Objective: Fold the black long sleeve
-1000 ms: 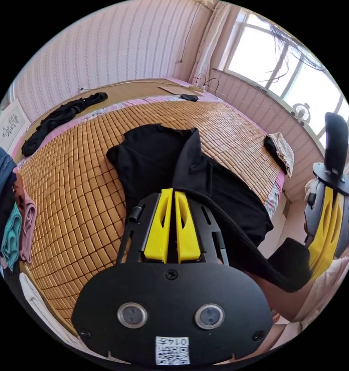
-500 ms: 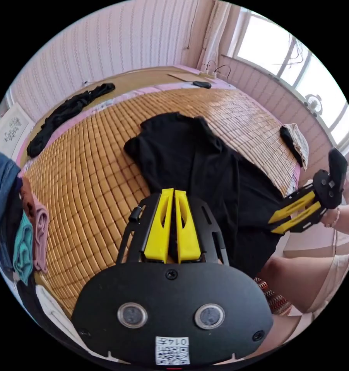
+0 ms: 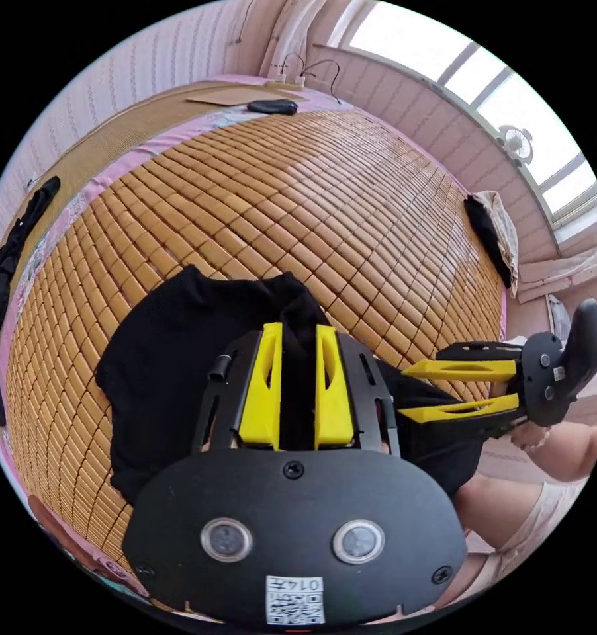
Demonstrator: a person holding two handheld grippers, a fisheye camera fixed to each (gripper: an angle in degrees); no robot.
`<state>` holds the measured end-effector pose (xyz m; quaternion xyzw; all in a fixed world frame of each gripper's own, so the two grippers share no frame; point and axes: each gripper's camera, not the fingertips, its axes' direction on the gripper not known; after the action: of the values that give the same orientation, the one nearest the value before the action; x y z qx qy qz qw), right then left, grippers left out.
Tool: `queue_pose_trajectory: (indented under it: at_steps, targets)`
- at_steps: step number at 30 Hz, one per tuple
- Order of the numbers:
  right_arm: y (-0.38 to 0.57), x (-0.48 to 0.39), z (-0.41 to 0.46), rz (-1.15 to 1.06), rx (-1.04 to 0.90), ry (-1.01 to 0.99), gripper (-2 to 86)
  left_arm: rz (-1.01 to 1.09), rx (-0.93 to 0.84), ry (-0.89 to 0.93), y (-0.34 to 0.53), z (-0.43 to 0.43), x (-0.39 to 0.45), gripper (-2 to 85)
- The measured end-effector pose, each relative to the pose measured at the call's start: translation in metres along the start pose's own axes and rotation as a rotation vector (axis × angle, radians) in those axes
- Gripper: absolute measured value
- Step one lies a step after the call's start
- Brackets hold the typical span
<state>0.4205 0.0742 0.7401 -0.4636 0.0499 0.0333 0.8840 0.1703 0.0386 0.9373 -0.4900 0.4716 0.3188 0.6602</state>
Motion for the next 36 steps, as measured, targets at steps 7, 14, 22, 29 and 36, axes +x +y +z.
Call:
queue_pose_trajectory:
  at_steps: [7,14,22,29,36]
  targets:
    - [0.003,0.052,-0.033,0.132,0.120,-0.192,0.4,0.026,0.116,0.054,-0.011,-0.032,0.000,1.6]
    - [0.003,0.095,-0.032,0.265,0.124,-0.172,-0.1,0.003,0.186,0.102,-0.032,-0.024,-0.002,1.6]
    - [-0.017,0.106,-0.029,0.261,0.076,-0.113,-0.1,-0.037,0.187,0.037,-0.033,-0.033,-0.016,7.2]
    - [-0.008,0.108,-0.056,0.255,0.114,-0.131,0.0,-0.017,0.213,-0.237,0.070,-0.114,-0.021,7.0]
    - [0.008,0.034,-0.054,0.096,0.039,-0.336,1.1,-0.218,-0.005,-0.126,0.223,-0.127,0.028,6.3]
